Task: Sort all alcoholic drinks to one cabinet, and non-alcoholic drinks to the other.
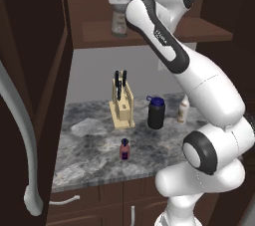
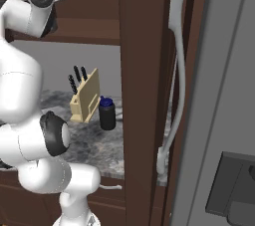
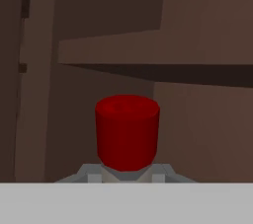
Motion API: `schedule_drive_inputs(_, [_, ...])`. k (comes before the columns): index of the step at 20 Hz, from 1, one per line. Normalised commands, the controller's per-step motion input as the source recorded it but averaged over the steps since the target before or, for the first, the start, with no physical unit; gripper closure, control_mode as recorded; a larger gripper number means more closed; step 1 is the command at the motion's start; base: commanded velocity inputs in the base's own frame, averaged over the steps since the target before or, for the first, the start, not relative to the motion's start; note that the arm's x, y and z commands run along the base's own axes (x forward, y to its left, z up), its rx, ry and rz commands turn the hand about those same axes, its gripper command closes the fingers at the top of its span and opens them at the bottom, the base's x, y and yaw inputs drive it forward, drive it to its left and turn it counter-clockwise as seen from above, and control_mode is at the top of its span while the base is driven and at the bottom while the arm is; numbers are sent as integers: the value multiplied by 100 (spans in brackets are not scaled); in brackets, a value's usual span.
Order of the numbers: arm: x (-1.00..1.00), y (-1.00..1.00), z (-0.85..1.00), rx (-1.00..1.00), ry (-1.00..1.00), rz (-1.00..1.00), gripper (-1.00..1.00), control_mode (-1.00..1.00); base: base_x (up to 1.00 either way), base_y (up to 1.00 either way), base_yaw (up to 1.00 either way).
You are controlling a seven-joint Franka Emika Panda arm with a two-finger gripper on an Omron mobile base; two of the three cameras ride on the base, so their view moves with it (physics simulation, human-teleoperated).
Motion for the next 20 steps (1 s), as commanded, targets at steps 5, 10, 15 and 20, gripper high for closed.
schedule_drive_inputs(5, [38, 0, 0, 0, 0, 0, 100, -100, 0, 0, 0])
schedule_drive_inputs(10, [36, 0, 0, 0, 0, 0, 100, -100, 0, 0, 0])
schedule_drive_inputs(15, [32, 0, 0, -1, 1, 0, 100, -100, 0, 0, 0])
schedule_drive_inputs(20, [27, 0, -9, -1, 5, 0, 100, -100, 0, 0, 0])
